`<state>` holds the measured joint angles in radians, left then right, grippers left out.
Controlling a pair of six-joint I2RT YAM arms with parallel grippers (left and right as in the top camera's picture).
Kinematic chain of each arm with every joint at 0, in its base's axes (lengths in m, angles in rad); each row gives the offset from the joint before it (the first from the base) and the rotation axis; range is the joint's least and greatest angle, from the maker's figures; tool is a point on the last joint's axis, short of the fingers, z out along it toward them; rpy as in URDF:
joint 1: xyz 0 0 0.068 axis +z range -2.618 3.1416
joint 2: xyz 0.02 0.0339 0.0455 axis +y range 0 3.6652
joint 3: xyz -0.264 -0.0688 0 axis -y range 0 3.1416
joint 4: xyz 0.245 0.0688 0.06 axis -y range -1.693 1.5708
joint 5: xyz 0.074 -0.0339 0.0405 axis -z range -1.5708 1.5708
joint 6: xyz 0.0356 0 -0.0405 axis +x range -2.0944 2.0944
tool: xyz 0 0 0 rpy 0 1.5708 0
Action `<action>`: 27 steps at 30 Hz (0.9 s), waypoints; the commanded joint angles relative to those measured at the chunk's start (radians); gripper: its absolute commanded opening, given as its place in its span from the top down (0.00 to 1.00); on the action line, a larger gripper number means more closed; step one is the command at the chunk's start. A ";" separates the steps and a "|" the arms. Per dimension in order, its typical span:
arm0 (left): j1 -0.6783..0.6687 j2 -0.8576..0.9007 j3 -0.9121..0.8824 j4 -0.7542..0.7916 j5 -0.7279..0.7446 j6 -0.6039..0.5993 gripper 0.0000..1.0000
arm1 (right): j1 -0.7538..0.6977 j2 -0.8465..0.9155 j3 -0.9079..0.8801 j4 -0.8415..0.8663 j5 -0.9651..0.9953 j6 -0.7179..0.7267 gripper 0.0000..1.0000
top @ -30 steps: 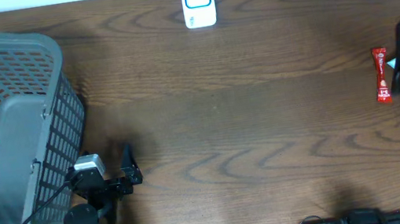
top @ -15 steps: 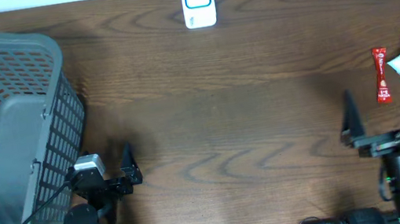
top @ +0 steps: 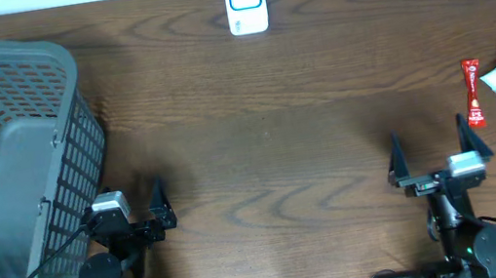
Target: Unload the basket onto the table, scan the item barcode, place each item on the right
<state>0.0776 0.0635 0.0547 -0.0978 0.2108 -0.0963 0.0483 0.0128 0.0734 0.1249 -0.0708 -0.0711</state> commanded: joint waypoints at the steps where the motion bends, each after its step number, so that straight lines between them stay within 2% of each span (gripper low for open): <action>1: 0.005 -0.002 -0.020 -0.021 0.006 0.010 0.02 | 0.006 -0.008 -0.053 0.002 0.018 -0.012 0.01; 11: 0.005 -0.002 -0.020 -0.021 0.006 0.010 0.02 | 0.006 -0.007 -0.068 -0.203 0.048 -0.023 0.01; 27: 0.005 -0.002 -0.020 -0.021 0.006 0.010 0.02 | 0.006 0.001 -0.068 -0.200 0.046 -0.020 0.01</action>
<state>0.0780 0.0635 0.0547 -0.0978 0.2108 -0.0959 0.0483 0.0132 0.0071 -0.0696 -0.0322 -0.0811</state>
